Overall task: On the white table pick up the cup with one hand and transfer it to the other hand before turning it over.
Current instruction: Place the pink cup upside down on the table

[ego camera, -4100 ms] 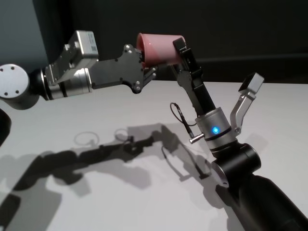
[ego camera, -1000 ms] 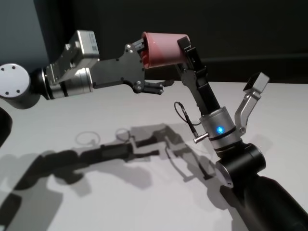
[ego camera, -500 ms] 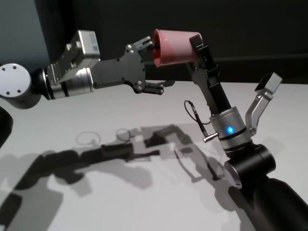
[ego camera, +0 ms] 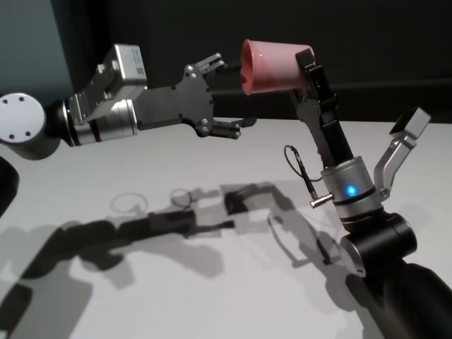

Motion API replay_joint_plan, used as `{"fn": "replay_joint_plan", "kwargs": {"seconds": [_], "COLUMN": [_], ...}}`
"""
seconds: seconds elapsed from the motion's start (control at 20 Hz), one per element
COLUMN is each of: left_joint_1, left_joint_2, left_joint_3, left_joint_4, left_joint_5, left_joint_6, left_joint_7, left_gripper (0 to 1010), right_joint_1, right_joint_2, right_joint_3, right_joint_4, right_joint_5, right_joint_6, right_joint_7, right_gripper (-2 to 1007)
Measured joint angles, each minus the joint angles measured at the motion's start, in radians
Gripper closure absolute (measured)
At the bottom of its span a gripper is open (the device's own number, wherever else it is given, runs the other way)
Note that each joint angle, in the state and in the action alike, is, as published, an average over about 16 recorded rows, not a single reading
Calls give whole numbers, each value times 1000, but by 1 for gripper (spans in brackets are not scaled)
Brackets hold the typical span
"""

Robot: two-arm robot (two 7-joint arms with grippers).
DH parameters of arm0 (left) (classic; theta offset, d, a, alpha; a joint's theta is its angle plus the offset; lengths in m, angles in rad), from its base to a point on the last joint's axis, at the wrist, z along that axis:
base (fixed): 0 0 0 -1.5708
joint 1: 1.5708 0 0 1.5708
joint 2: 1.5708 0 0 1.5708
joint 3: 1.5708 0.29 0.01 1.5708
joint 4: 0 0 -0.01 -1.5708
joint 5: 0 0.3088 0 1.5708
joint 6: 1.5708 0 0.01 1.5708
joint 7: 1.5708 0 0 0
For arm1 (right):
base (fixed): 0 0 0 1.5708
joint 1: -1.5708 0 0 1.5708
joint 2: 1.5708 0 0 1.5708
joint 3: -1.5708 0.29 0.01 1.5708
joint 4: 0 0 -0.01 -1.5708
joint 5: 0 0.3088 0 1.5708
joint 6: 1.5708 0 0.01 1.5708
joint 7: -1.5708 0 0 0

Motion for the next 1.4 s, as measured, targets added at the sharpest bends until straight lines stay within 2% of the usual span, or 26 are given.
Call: {"fn": "replay_joint_plan", "kwargs": {"seconds": [1.0, 1.2, 1.4], "left_joint_1": [0, 6, 19], "left_joint_2": [0, 4, 16], "left_joint_3": [0, -3, -13], "left_joint_4": [-1, -7, -25], "left_joint_5": [1, 5, 13], "left_joint_6": [1, 9, 32], "left_joint_7": [3, 18, 52], "left_gripper": [9, 9, 9], "right_joint_1": [-45, -49, -49], "right_joint_2": [63, 67, 68], "right_joint_3": [17, 18, 18], "right_joint_4": [-48, -51, -51], "right_joint_5": [55, 59, 59], "right_joint_6": [-48, -53, -55], "right_joint_7": [-21, -24, -24], "right_gripper": [257, 257, 257]}}
